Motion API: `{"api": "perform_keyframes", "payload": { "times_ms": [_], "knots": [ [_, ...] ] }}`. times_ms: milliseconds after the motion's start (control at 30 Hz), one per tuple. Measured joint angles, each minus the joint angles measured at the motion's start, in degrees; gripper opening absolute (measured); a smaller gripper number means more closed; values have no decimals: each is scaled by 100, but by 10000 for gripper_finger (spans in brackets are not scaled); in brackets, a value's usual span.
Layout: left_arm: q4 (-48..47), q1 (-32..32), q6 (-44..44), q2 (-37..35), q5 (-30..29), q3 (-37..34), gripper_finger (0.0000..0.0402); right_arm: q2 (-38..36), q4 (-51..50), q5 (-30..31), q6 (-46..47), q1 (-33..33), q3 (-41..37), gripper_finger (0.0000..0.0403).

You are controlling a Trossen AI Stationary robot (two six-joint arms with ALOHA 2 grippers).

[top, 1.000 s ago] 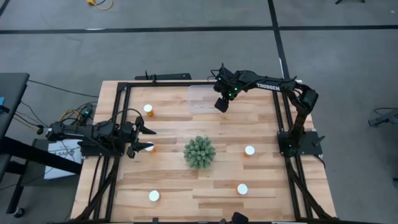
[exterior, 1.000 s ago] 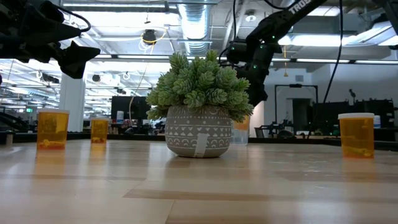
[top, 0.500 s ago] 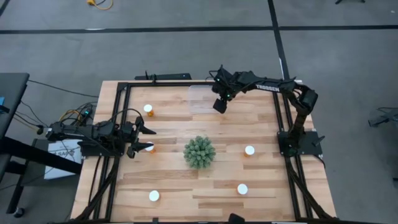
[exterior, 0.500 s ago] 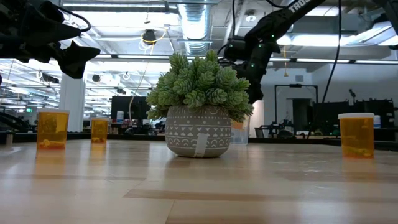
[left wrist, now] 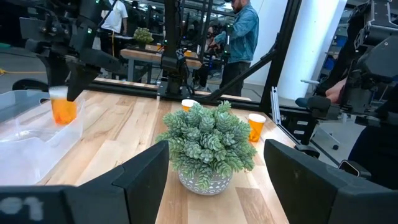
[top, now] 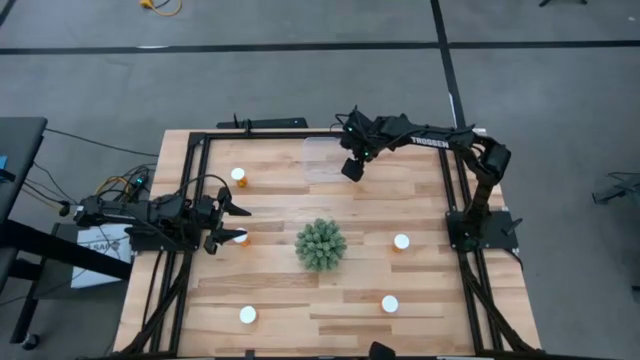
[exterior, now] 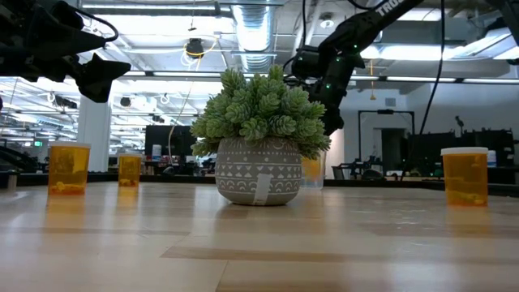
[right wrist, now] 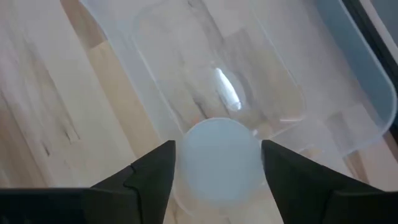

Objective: Pick and place pill bottles into a basket
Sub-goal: Put the orange pill bottle into the transparent bin

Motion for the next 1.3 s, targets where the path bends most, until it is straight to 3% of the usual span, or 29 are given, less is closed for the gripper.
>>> {"api": "perform_keyframes", "payload": {
  "times_ms": [500,767,1000,1300],
  "knots": [
    [2,0,0,-1,0,2,254,-7,-117,89,-219,30,24,256],
    [0,0,0,-2,-1,0,254,-69,-739,262,-855,196,583,256],
    [1,0,0,-2,0,0,254,-710,-925,371,-945,324,1019,256],
    [0,0,0,-1,-1,0,254,-2058,-1515,365,-592,587,786,256]
  ]
}}
